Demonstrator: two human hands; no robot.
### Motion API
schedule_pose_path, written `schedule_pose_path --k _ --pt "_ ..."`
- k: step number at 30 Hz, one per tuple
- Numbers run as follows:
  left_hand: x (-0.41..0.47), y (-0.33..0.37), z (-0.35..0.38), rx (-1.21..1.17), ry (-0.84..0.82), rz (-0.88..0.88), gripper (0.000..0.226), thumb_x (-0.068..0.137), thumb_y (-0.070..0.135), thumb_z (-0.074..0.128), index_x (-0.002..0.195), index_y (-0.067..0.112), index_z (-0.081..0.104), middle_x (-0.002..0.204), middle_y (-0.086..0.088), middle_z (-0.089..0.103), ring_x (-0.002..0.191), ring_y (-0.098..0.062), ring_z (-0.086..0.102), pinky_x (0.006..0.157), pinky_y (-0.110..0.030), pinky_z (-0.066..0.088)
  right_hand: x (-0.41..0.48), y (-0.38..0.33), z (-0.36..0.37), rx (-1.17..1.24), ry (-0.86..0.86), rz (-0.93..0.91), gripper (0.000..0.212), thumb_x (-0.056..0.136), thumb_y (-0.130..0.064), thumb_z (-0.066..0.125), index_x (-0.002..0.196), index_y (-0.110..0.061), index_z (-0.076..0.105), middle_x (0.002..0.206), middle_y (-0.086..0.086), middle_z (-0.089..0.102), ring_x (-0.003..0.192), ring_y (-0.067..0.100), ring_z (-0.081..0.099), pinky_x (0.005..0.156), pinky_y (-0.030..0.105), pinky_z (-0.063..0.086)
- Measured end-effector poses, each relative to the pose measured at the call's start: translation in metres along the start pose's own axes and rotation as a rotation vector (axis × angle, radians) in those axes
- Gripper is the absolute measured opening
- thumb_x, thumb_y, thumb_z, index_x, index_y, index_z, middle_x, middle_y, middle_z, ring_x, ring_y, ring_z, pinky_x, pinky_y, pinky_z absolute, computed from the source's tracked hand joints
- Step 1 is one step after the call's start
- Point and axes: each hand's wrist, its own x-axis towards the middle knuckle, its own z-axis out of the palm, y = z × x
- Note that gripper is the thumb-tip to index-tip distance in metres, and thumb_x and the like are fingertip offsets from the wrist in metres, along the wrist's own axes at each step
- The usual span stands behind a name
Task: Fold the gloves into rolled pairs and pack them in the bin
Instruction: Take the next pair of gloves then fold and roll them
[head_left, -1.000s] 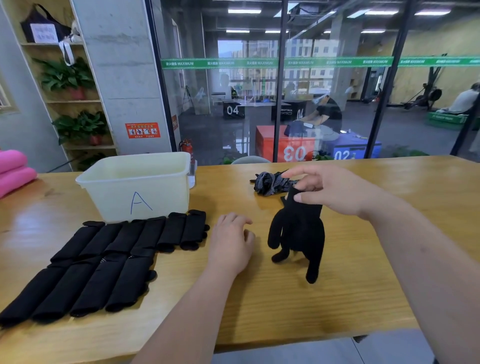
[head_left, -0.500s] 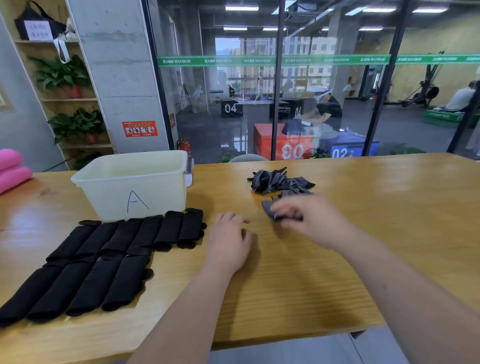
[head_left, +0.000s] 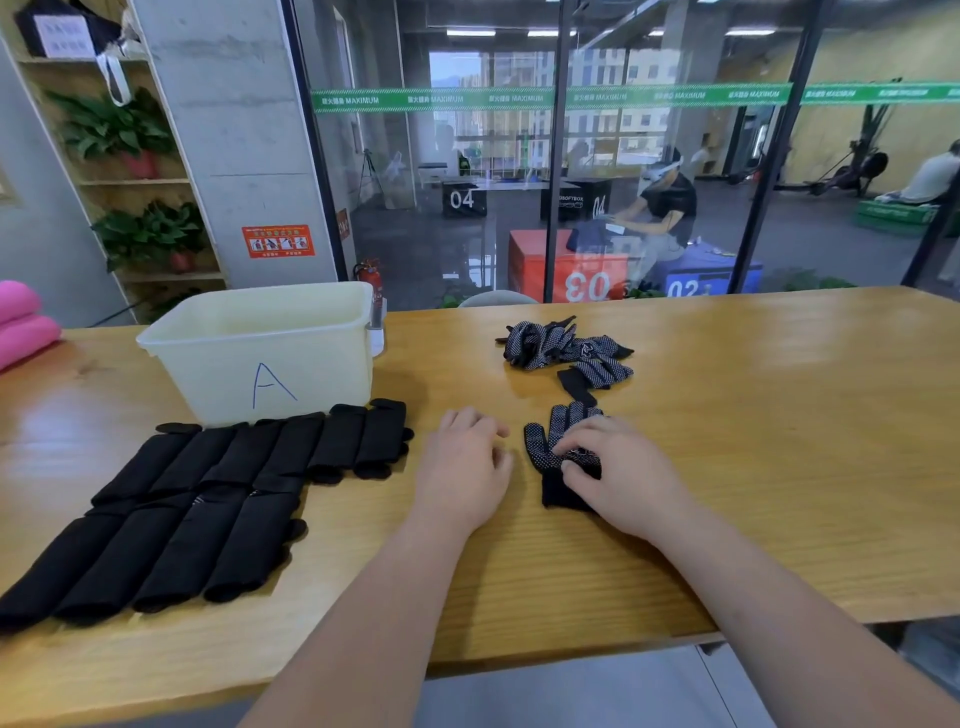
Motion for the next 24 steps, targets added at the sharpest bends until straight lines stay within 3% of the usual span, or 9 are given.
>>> schedule_pose_path --k 3,5,7,13,15,17,19,22,24 --pt "0.001 0.000 0.002 0.009 -0.012 0.008 0.029 0.100 0.029 0.053 0.124 0.027 0.070 0.124 0.008 0.060 0.124 -0.016 0.046 0.098 -0.036 0.046 0.001 0.000 0.006 -0.124 -0.167 0.038 0.055 0.105 -0.057 0.045 0.157 -0.040 0.043 0.169 -0.006 0.030 0.158 0.021 0.021 0.127 0.042 0.026" --pt "0.001 0.000 0.002 0.010 -0.015 0.014 0.029 0.100 0.029 0.053 0.123 0.026 0.070 0.122 0.008 0.060 0.122 -0.017 0.047 0.098 -0.036 0.046 0.000 0.001 0.010 -0.202 -0.325 0.054 0.062 0.108 -0.062 0.027 0.166 -0.041 0.020 0.177 -0.004 0.006 0.163 0.019 0.000 0.132 0.044 0.009" --pt "0.000 0.000 0.003 0.007 -0.011 0.017 0.028 0.100 0.028 0.054 0.122 0.026 0.070 0.121 0.008 0.060 0.121 -0.018 0.047 0.097 -0.036 0.045 0.001 0.000 0.007 -0.198 -0.363 0.050 0.062 0.109 -0.061 0.024 0.167 -0.042 0.014 0.177 -0.005 0.000 0.163 0.019 -0.005 0.132 0.044 0.005" --pt "0.000 0.002 0.002 0.007 -0.043 0.036 0.030 0.102 0.030 0.052 0.127 0.027 0.068 0.125 0.009 0.058 0.124 -0.016 0.046 0.100 -0.037 0.046 0.001 -0.004 0.002 -0.198 -0.366 0.005 0.068 0.105 -0.071 0.022 0.166 -0.042 0.016 0.176 -0.011 0.003 0.163 0.019 -0.002 0.132 0.046 0.008" --pt "-0.001 0.002 0.002 0.015 -0.057 0.033 0.031 0.103 0.032 0.051 0.129 0.027 0.067 0.127 0.009 0.057 0.125 -0.015 0.045 0.100 -0.036 0.047 0.008 0.002 -0.001 -0.183 -0.309 0.063 0.064 0.105 -0.070 0.021 0.159 -0.040 0.038 0.171 -0.005 0.029 0.159 0.023 0.022 0.128 0.048 0.022" --pt "-0.001 0.001 0.003 0.019 -0.060 0.027 0.031 0.104 0.033 0.050 0.129 0.027 0.066 0.128 0.009 0.056 0.125 -0.013 0.044 0.101 -0.035 0.047 0.017 0.010 -0.007 -0.222 -0.202 0.149 0.058 0.106 -0.063 0.021 0.136 -0.031 0.060 0.143 0.000 0.060 0.133 0.025 0.054 0.112 0.046 0.042" --pt "0.000 0.001 0.004 0.022 -0.062 0.024 0.032 0.104 0.034 0.049 0.130 0.027 0.066 0.128 0.010 0.056 0.124 -0.013 0.044 0.102 -0.035 0.047 0.024 0.016 -0.011 -0.286 -0.161 0.223 0.052 0.107 -0.059 0.025 0.124 -0.028 0.064 0.123 0.001 0.066 0.111 0.026 0.062 0.096 0.043 0.050" --pt "0.001 0.000 0.007 0.030 -0.063 0.024 0.032 0.103 0.035 0.049 0.129 0.028 0.066 0.127 0.010 0.055 0.123 -0.014 0.044 0.102 -0.036 0.047 0.035 0.015 -0.008 -0.345 -0.123 0.249 0.052 0.108 -0.057 0.030 0.138 -0.027 0.059 0.141 0.004 0.059 0.129 0.030 0.054 0.105 0.046 0.046" --pt "0.002 0.000 0.008 0.029 -0.057 0.021 0.032 0.103 0.036 0.050 0.129 0.028 0.066 0.125 0.010 0.056 0.122 -0.014 0.044 0.102 -0.036 0.046 0.048 0.012 -0.003 -0.354 -0.189 0.208 0.062 0.108 -0.060 0.027 0.157 -0.025 0.044 0.168 0.004 0.034 0.156 0.030 0.026 0.124 0.051 0.028"
